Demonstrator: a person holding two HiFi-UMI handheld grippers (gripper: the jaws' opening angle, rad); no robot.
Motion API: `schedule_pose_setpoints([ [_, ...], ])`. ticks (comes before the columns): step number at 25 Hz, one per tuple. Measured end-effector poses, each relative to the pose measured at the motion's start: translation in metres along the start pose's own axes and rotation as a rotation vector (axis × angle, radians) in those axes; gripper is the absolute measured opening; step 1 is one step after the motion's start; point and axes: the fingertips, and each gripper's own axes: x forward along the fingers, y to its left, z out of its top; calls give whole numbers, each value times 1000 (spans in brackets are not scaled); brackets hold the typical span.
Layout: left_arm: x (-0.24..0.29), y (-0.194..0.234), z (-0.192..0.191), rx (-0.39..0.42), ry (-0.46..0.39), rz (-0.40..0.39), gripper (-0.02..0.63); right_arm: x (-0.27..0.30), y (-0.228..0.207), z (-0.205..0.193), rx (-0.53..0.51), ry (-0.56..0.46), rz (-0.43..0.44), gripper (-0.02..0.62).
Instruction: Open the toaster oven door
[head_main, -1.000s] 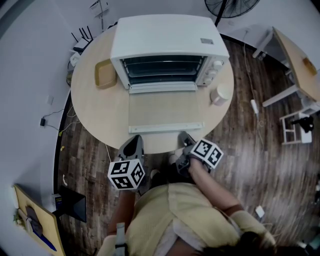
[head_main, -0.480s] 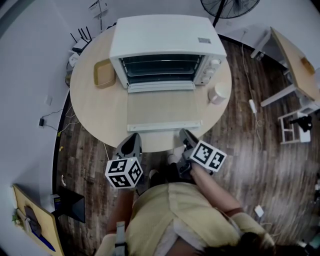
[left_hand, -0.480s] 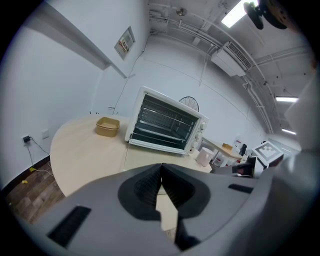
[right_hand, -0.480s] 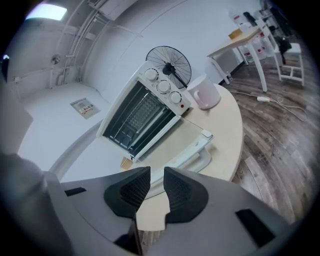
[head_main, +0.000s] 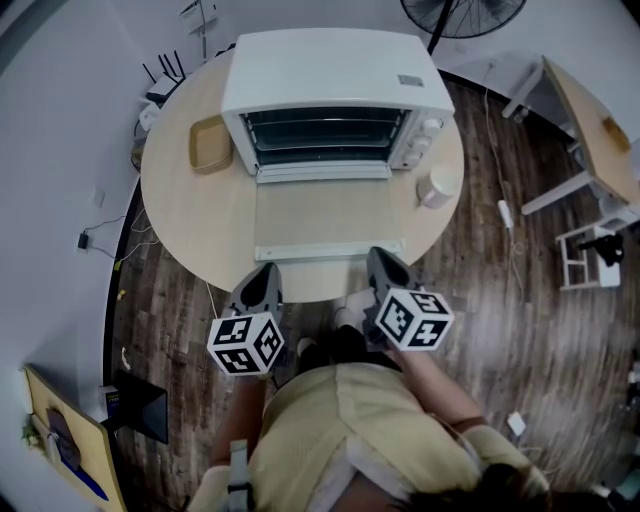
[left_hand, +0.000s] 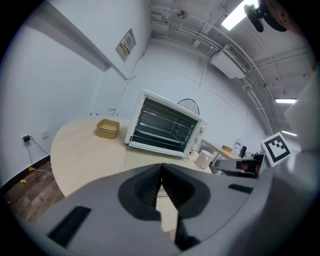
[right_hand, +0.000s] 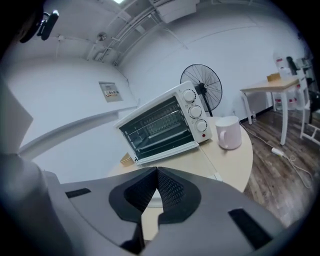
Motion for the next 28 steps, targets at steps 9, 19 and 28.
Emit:
schedule_pose_setpoints([
  [9, -1, 4, 1, 2, -5, 10, 2, -2, 0, 11, -138, -24, -9, 3],
  [19, 2, 6, -3, -4, 8, 10, 2, 0, 0, 5, -175, 0, -8, 2],
  [28, 3, 10, 0, -4, 8, 10, 2, 3, 3, 5, -171, -2, -1, 2],
])
